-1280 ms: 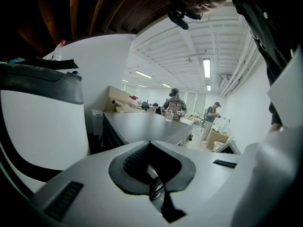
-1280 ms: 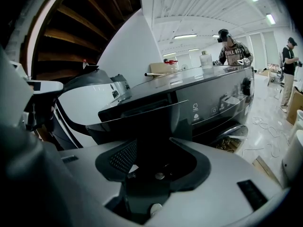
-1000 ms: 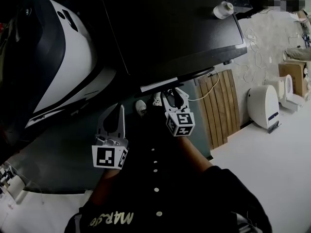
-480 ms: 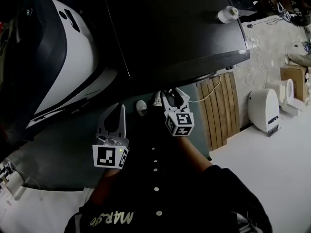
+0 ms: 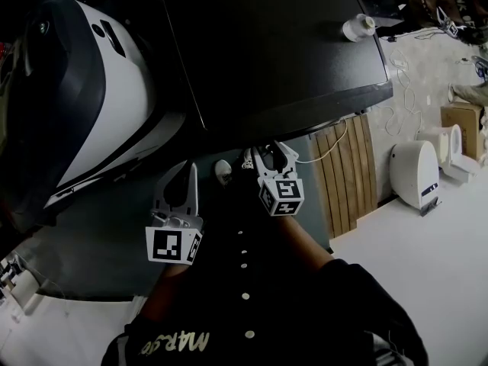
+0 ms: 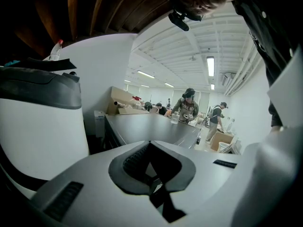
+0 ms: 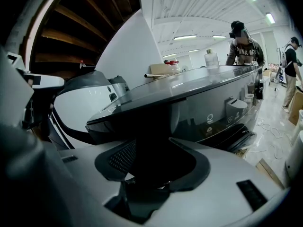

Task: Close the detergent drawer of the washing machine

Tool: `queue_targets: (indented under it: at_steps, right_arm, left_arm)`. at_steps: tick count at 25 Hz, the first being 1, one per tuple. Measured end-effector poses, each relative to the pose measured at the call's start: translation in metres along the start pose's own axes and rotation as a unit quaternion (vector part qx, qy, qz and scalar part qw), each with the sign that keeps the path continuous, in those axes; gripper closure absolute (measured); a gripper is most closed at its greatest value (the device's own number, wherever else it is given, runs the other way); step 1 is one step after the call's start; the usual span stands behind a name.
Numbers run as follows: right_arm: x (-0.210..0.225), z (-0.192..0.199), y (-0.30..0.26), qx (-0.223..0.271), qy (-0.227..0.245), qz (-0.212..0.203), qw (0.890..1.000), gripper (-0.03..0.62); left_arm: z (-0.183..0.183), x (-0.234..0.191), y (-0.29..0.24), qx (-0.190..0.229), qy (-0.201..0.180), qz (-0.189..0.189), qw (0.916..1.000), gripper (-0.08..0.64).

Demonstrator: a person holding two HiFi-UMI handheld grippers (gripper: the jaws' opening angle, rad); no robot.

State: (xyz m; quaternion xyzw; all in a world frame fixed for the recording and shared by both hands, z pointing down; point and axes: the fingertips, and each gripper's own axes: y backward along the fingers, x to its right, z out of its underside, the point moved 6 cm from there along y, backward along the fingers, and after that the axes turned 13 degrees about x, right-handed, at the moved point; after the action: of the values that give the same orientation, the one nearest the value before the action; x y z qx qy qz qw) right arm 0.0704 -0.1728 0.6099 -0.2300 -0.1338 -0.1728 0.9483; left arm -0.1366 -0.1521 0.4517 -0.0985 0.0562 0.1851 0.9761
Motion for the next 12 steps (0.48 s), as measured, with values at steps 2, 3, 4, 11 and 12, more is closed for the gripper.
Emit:
queue_targets:
  at_steps: [2, 3, 4, 11, 12]
  right_arm:
    - [0.0, 0.001, -0.001, 0.0, 0.001, 0.001, 1.0, 0.382]
    - [0.002, 0.002, 0.0, 0.0, 0.004, 0.004, 1.0, 0.379]
    - [0.004, 0.004, 0.0, -0.001, 0.006, 0.006, 1.0, 0.376]
    - [0.0, 0.0, -0.002, 0.009, -0.002, 0.006, 1.0, 0.373]
    - [0.001, 0.0, -0.002, 0.01, -0.002, 0.006, 1.0, 0.373]
  left_arm:
    - [0.0, -0.001, -0.002, -0.001, 0.001, 0.0, 1.0, 0.557]
    - [0.001, -0.002, -0.003, -0.001, 0.001, 0.0, 1.0, 0.557]
    - [0.001, -0.002, -0.004, -0.002, 0.002, 0.001, 1.0, 0.557]
    - [0.002, -0.004, -0.012, -0.007, 0.001, 0.004, 1.0, 0.557]
    - [0.002, -0.004, -0.013, -0.007, 0.001, 0.004, 1.0, 0.557]
